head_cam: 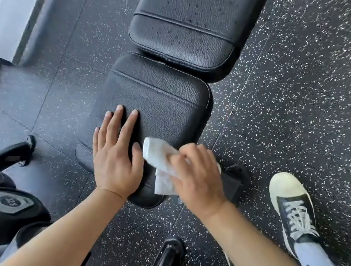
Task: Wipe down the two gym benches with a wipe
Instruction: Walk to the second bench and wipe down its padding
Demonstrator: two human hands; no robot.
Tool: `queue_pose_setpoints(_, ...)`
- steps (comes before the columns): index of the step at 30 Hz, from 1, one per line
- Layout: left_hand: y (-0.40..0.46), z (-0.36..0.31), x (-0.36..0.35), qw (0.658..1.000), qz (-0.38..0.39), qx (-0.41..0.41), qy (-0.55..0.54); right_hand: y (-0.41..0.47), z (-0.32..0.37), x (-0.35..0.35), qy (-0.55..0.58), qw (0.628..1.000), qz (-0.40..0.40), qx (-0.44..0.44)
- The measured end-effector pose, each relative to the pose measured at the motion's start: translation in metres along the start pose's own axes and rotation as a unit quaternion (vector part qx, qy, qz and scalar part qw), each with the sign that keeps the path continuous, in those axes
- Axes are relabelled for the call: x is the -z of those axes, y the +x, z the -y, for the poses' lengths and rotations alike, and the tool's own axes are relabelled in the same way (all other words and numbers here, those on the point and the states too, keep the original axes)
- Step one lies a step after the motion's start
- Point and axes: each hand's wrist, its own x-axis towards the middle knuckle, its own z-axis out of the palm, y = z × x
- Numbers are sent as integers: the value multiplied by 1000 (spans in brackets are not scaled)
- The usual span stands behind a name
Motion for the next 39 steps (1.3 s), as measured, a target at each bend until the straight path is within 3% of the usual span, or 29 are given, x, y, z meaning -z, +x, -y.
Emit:
queue_pose_setpoints(3, 0, 2, -1, 1000, -2, 4, 10, 79, -34, 15, -25, 997, -55, -52)
queue_pose_setpoints(7, 0, 1, 2, 1000, 6, 4, 19, 136, -49, 24, -95, 991, -24, -90)
queue_pose_setpoints(13, 1, 2, 5, 999, 22, 4, 25, 97, -33, 36, -61, 997, 46, -26)
queue_pose_setpoints(18, 1, 4, 4, 999, 26, 1, 32, 119, -52, 51, -90, 987, 129, 29)
queue_pose_setpoints(21, 1, 4, 3, 999, 29, 1, 35, 145, -55, 47, -115, 984, 135, 32)
queue_pose_setpoints(24, 2, 6, 3, 999, 27, -1, 36, 182, -42, 24, -162, 976, 136, 49)
queue_pose_setpoints(32, 4, 4, 3, 999, 32, 5, 44, 264, -3, -54, -199, 941, 238, 136)
queue_pose_setpoints(39, 2, 5, 3, 999, 33, 2, 28, 200, -24, 12, -150, 949, 238, 142)
